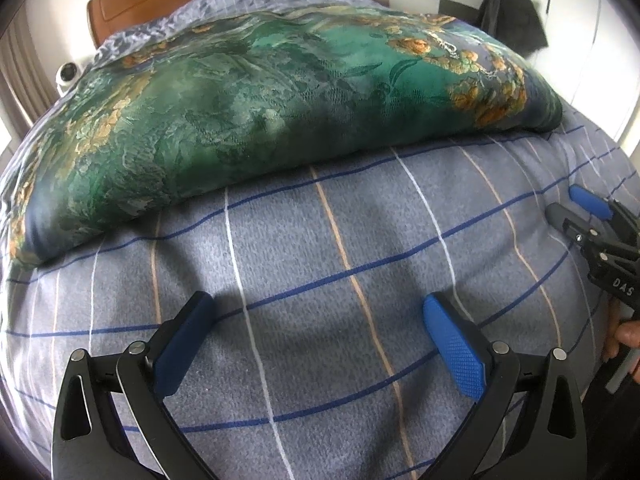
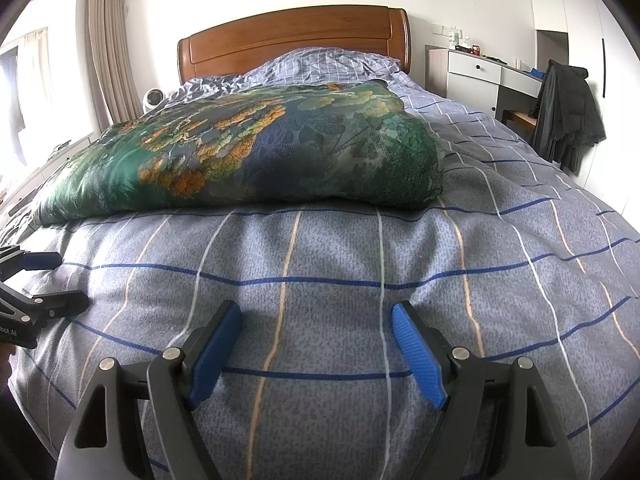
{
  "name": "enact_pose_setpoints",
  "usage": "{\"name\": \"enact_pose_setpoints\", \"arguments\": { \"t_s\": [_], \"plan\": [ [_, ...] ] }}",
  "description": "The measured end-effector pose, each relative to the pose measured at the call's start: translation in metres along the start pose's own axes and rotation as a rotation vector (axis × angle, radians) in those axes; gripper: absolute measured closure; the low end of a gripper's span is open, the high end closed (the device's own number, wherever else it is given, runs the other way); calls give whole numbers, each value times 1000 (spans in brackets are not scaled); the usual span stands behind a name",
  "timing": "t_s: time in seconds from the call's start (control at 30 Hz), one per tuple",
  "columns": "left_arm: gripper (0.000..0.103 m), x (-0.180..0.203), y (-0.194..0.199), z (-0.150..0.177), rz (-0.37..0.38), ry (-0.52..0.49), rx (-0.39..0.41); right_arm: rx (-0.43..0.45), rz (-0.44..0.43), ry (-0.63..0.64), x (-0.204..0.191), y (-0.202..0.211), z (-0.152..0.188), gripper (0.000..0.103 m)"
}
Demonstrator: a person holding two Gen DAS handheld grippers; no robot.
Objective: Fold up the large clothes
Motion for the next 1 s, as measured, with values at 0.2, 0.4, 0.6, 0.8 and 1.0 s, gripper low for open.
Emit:
{"name": "enact_pose_setpoints", "arguments": {
  "t_s": [0.2, 0.4, 0.6, 0.8, 1.0],
  "plan": [
    [1, -2, 7, 1, 5, 9, 26, 0, 0, 0, 0, 0, 0, 23],
    [1, -1, 18, 6, 7, 8, 54, 0, 0, 1, 0, 0, 0, 23],
    [1, 2, 33, 7, 28, 4, 97, -3, 1, 2, 0, 0, 0, 23],
    [1, 3, 38, 10, 20, -8, 109, -10, 11, 12, -1, -2, 0, 23],
    [1, 1, 42, 8, 20, 2, 122, -22, 14, 15, -2, -3, -2, 23]
  ]
}}
Point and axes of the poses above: each gripper's, at about its wrist camera, not at the fingertips, and y roughly against the way its jaws point, x to its right, z to its underside, the point moved 9 cm from there along -y, roughly the way its jaws point, and after that the axes turned 1 degree about z, right-handed, at the moved point
